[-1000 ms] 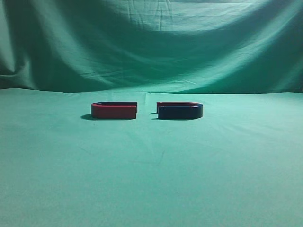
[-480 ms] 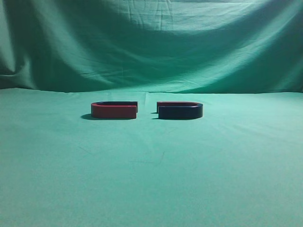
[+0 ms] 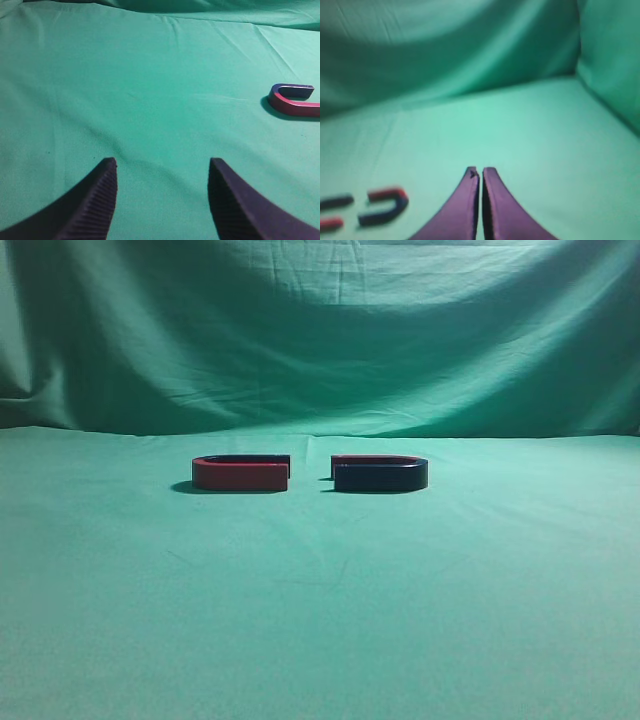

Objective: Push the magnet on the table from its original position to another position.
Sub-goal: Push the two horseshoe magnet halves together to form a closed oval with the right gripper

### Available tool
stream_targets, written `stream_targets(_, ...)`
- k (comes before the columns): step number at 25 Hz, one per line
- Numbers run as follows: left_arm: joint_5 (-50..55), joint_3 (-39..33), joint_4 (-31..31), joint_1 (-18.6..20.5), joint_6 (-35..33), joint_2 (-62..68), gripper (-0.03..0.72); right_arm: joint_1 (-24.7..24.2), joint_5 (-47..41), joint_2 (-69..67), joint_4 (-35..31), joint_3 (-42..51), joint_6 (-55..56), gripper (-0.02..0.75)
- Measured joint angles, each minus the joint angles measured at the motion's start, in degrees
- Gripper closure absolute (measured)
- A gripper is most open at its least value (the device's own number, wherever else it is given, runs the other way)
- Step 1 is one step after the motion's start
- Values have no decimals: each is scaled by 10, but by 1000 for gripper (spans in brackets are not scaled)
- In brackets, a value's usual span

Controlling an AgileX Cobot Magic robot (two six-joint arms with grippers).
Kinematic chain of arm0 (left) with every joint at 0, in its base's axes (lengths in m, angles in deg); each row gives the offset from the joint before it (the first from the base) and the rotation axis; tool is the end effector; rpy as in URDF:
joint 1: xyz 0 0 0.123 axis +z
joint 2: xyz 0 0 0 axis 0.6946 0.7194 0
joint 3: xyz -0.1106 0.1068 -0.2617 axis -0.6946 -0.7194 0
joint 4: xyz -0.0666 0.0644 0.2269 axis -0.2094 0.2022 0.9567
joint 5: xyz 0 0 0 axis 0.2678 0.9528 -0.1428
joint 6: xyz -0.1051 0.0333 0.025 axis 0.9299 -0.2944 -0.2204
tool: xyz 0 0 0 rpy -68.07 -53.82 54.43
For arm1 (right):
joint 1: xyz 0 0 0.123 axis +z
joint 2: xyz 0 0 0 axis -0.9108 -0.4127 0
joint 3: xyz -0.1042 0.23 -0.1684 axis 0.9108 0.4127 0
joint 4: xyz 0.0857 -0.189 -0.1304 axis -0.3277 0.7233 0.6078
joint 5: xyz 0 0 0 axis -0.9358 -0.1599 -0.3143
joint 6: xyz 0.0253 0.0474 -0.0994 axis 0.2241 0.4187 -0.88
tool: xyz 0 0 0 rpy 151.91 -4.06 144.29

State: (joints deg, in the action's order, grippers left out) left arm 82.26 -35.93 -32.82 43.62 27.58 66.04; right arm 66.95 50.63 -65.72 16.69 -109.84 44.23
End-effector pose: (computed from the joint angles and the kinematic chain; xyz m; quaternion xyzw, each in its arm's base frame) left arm 0.0487 -0.0026 0.1715 -0.0264 0.7929 -0.0372 0.6077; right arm 0.0914 0.0070 0.3059 0.0498 0.7905 0.0792 0.6053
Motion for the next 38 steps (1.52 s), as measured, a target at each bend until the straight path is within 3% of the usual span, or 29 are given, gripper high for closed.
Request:
stream_targets(7,0,0,0,0,0,0,316,0,-194,-223,-33,-139,-72,738)
stream_targets(14,0,0,0,0,0,0,316,0,-283,-373,-109,-241,-149,738)
stream_targets(24,0,0,0,0,0,0,316,124,-286,-570,-118,-320,-156,738)
stream_targets(38,0,0,0,0,0,0,316,170,-261,-863,-99,-518,-150,738)
